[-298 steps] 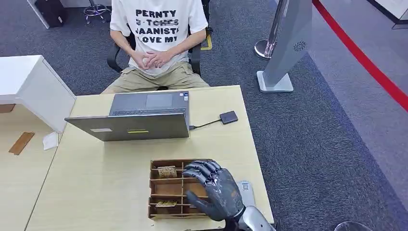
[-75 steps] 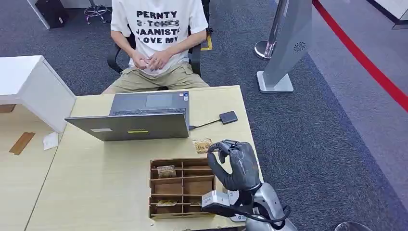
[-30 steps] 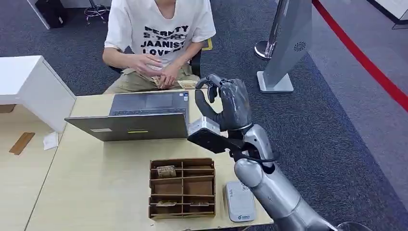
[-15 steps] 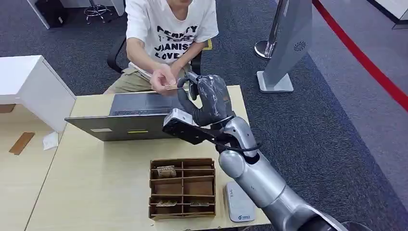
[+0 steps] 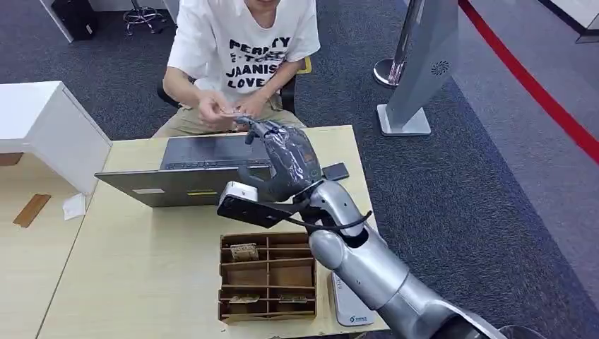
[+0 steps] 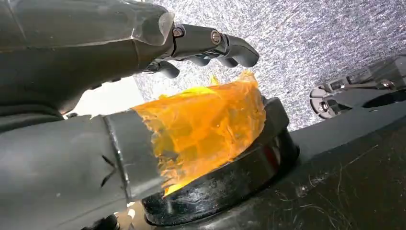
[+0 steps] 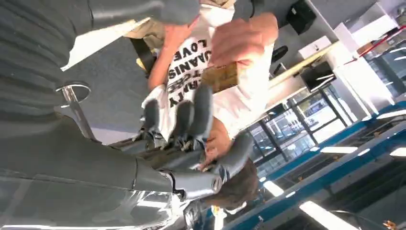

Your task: Pass the card to the sensor for recognition and then transmit it.

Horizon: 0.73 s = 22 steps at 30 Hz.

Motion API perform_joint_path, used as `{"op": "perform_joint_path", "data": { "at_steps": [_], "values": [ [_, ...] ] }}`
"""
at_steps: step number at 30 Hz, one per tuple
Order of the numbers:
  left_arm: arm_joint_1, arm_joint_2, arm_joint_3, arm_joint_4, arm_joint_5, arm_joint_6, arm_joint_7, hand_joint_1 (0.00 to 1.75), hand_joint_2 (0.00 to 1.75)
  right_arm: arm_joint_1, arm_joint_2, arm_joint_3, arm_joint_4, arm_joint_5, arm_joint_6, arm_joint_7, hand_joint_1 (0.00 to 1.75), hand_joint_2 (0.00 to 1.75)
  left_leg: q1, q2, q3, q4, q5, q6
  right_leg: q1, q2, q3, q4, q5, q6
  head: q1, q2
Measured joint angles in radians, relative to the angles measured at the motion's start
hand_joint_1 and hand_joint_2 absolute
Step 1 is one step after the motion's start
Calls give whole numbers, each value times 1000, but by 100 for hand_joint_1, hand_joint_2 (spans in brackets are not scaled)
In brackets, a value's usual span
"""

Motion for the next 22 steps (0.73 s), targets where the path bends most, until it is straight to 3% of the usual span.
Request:
{"op": "perform_joint_path", "data": {
  "at_steps": [4, 8, 9, 14, 19, 22],
  "values": [
    [1, 0, 0, 0, 8, 5, -8, 0, 0, 19, 0, 6, -9, -52, -4, -31, 0, 175, 0, 0, 0, 0, 0, 0, 0, 0, 0, 0, 0, 0, 0, 0],
    [7, 0, 1, 0, 29, 13, -16, 0, 0, 75, 0, 1, -61, -209, 11, -94, 0, 175, 0, 0, 0, 0, 0, 0, 0, 0, 0, 0, 0, 0, 0, 0],
    [9, 0, 2, 0, 36, 16, -21, 0, 0, 97, 0, -6, -83, -273, 23, -115, 0, 0, 0, 0, 0, 0, 0, 0, 0, 0, 0, 0, 0, 0, 0, 0],
    [20, 0, 13, 0, 61, 53, -25, 0, 0, 195, -8, -41, -178, -552, 106, -186, 0, 0, 0, 0, -1, 0, 0, 0, 0, 0, -1, 0, -1, 0, 0, 0],
    [26, 0, 28, 0, 69, 68, -21, 0, 0, 245, -27, -68, -231, -620, 133, -199, 0, 0, 0, 0, 0, 0, 0, 0, 0, 0, -1, -1, 0, 0, 0, 0],
    [27, 0, 34, 5, 81, 71, -21, 0, 0, 274, -33, -89, -257, -740, 192, -216, 0, 0, 0, 0, 0, 0, 0, 0, 0, 0, 0, -1, 0, 0, 0, 0]
  ]
}}
